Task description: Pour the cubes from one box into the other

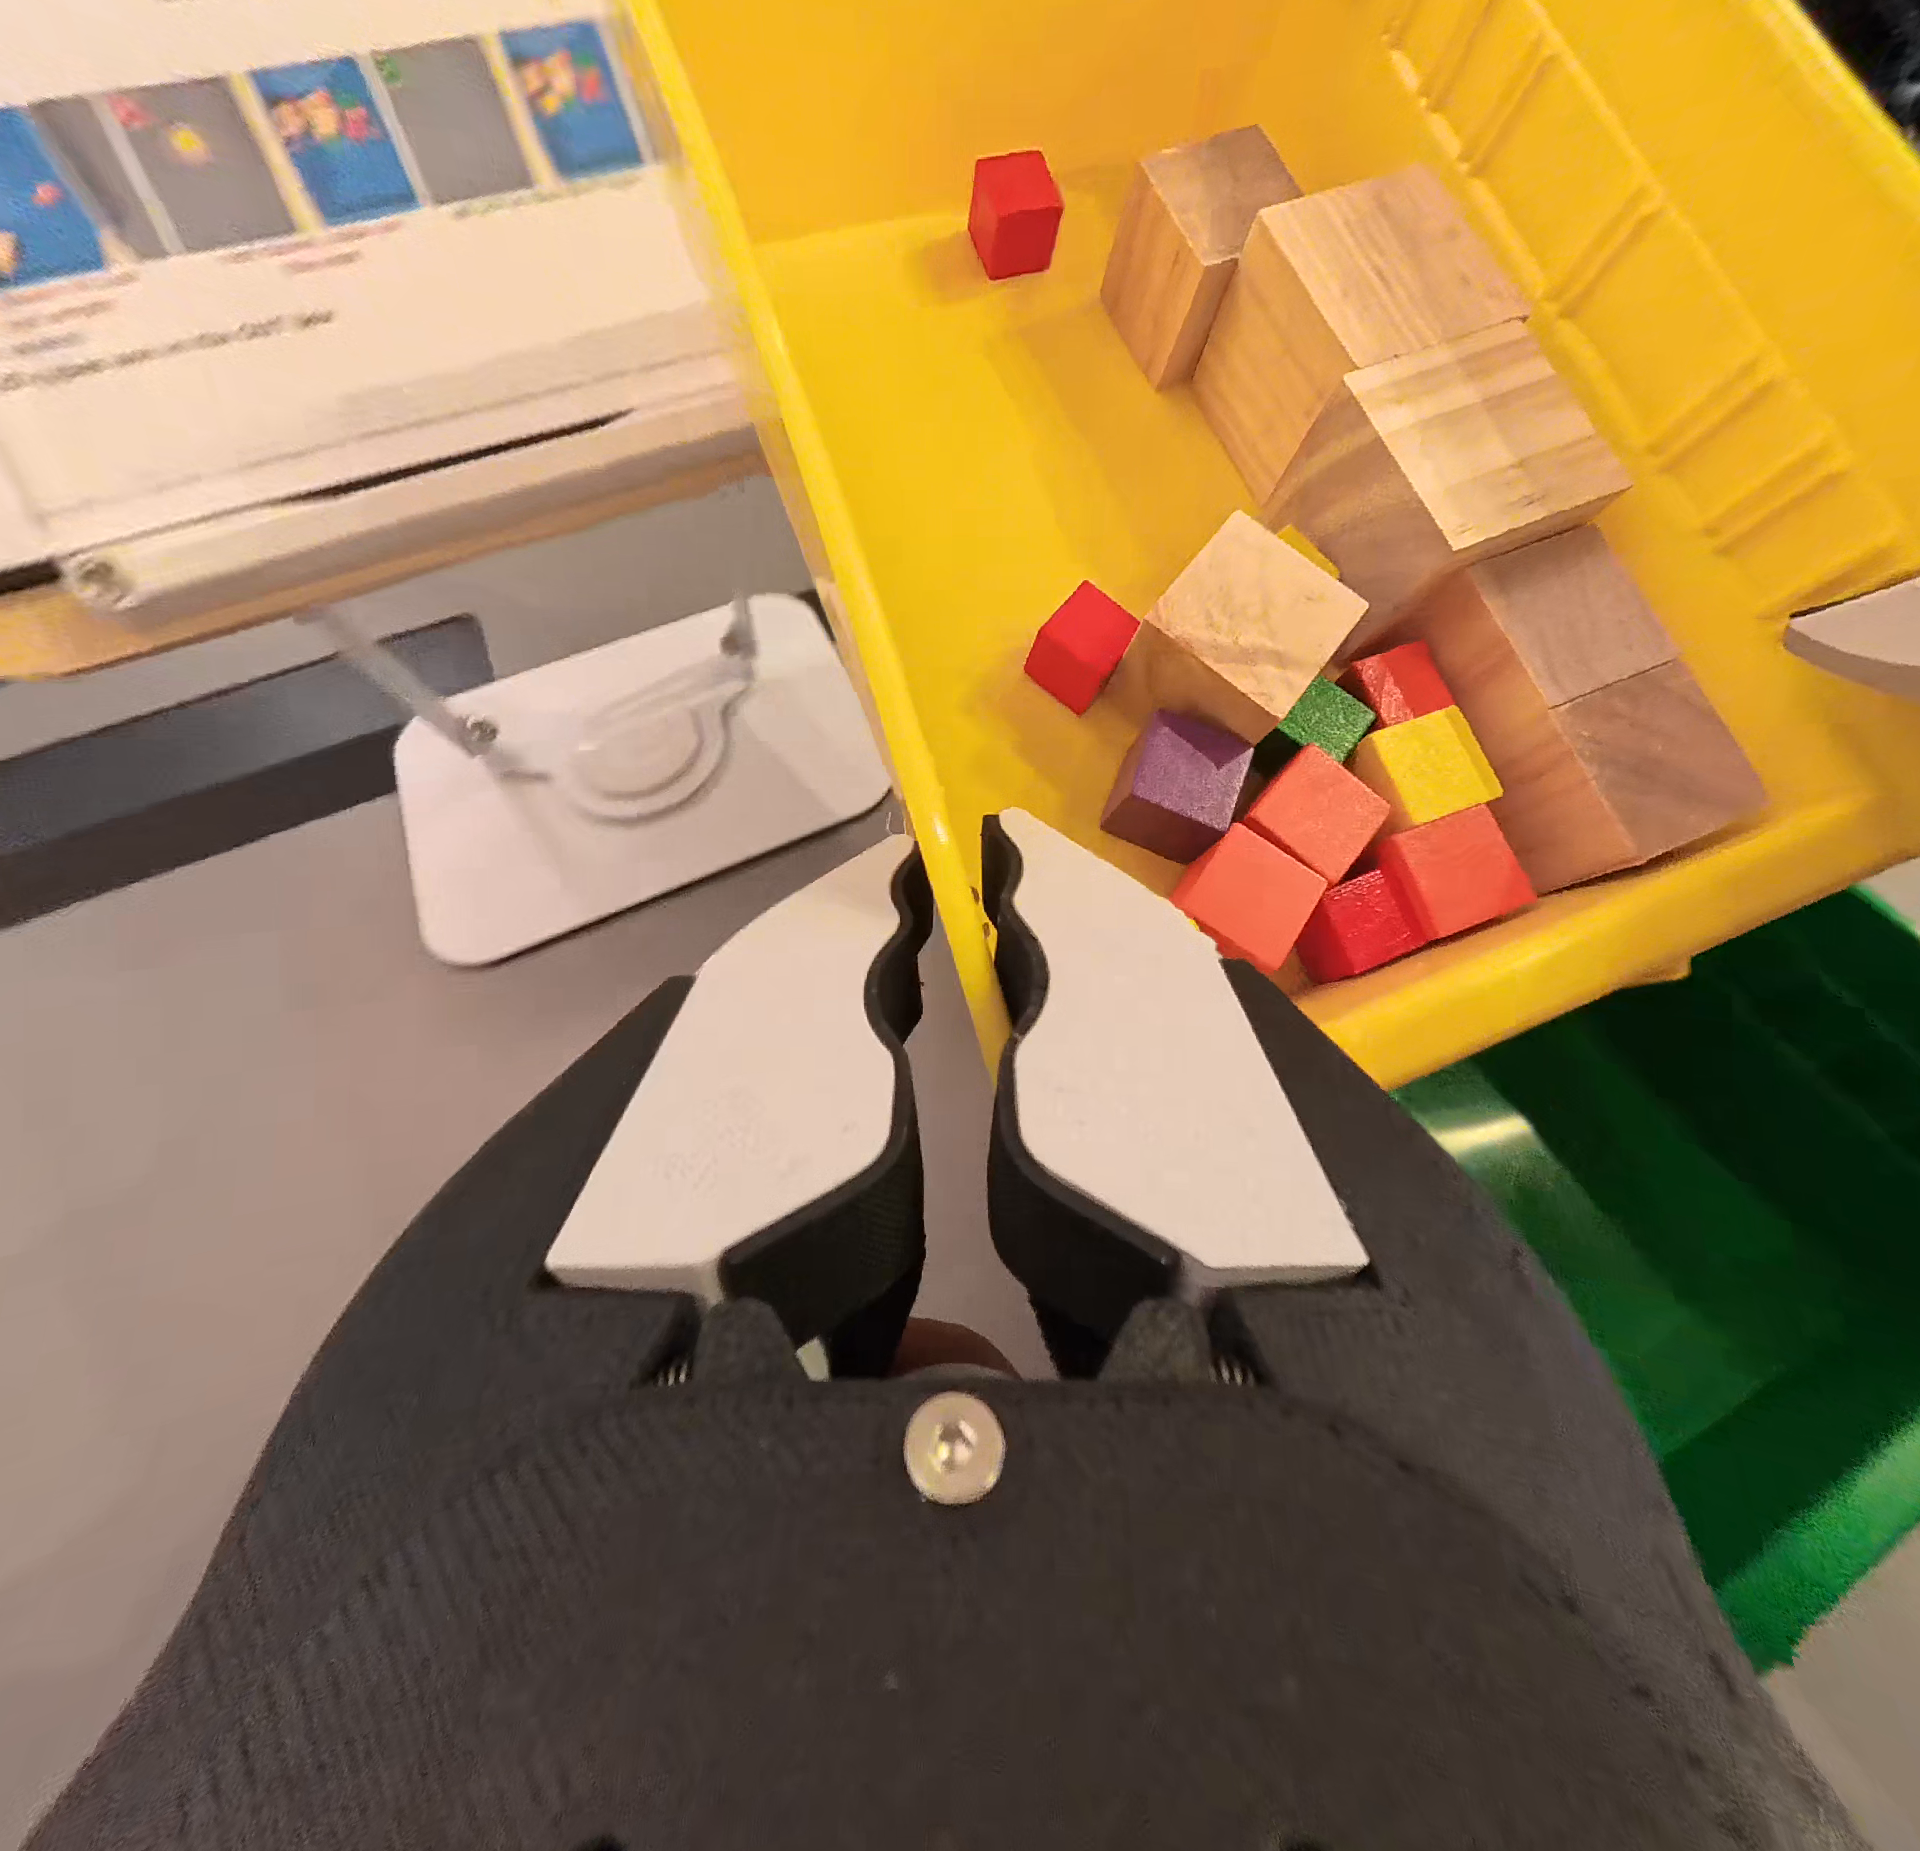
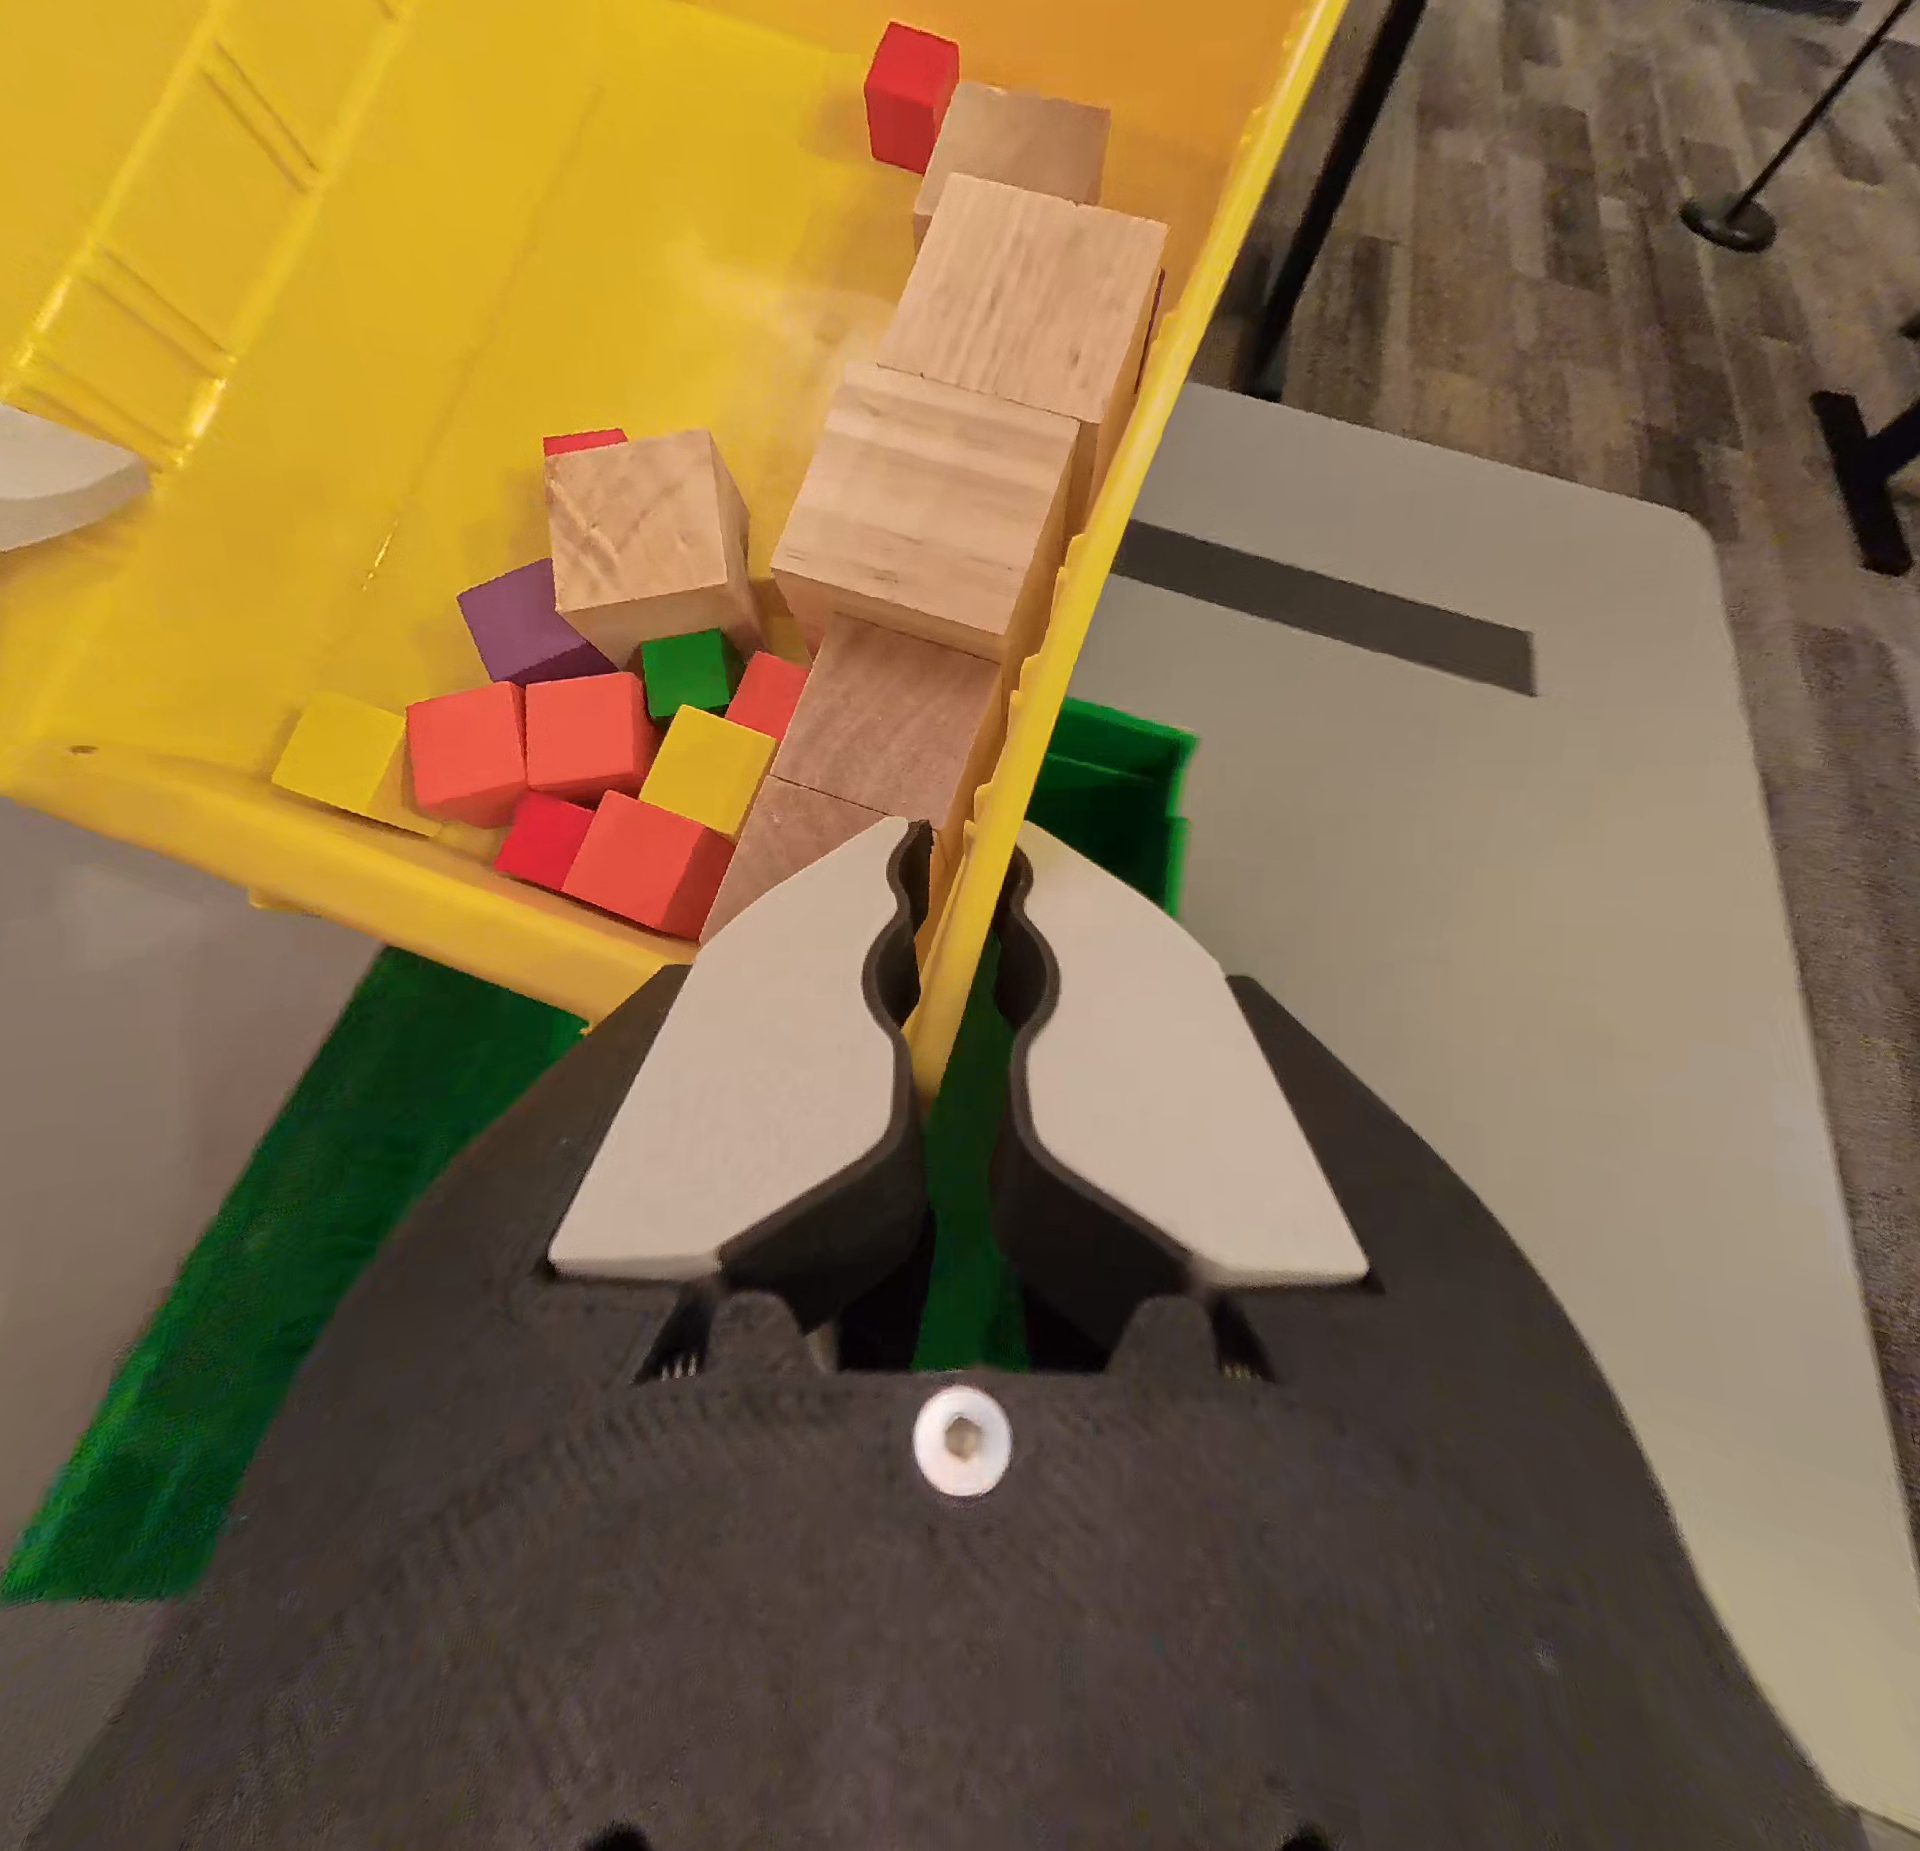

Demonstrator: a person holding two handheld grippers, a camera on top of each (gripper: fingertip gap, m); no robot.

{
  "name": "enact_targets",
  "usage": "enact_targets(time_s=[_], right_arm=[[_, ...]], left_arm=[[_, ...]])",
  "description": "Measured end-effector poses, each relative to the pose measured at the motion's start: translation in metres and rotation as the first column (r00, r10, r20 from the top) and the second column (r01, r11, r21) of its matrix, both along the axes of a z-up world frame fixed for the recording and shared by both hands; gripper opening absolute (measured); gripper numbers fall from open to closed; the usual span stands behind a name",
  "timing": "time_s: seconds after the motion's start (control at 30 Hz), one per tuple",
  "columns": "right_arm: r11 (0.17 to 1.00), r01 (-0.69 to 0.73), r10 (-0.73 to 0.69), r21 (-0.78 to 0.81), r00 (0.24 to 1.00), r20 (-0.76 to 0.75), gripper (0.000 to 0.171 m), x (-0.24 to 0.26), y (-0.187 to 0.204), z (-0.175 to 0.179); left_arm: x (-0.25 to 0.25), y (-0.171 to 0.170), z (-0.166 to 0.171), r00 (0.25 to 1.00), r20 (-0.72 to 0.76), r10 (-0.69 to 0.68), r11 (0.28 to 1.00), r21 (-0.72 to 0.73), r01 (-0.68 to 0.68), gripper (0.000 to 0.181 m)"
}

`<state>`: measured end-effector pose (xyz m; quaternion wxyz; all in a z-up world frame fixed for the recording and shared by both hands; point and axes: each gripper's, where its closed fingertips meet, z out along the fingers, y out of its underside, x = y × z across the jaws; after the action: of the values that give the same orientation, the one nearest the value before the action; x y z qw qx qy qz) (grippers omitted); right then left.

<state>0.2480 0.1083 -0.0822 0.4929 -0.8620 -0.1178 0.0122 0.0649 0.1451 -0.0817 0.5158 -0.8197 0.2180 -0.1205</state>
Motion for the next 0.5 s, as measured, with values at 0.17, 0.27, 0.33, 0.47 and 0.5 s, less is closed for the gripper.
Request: enact_targets(time_s=[0.17,0.27,0.33,0.47,0.5], right_arm=[[0.998,0.037,-0.037,0.043,0.999,0.005,0.004,0.038,0.006,0.0],[0.996,0.054,-0.054,0.07,0.999,-0.006,0.004,0.054,0.01,-0.002],[0.994,0.055,-0.054,0.09,0.999,-0.008,0.004,0.06,0.013,-0.004],[0.989,0.041,-0.04,0.142,0.999,-0.016,0.004,0.065,0.019,-0.003],[0.988,0.036,-0.036,0.153,0.999,-0.005,0.004,0.065,0.02,-0.005]], left_arm=[[0.041,0.012,0.002,0.999,0.023,-0.026,0.998,0.056,0.025,0.008],[0.058,0.016,-0.002,0.999,0.034,-0.037,0.996,0.08,0.034,0.007],[0.065,0.018,-0.005,0.999,0.04,-0.037,0.994,0.1,0.033,0.008],[0.071,0.023,-0.006,0.997,0.063,-0.035,0.989,0.142,0.025,0.007],[0.071,0.025,-0.007,0.997,0.067,-0.035,0.988,0.151,0.025,0.009]])
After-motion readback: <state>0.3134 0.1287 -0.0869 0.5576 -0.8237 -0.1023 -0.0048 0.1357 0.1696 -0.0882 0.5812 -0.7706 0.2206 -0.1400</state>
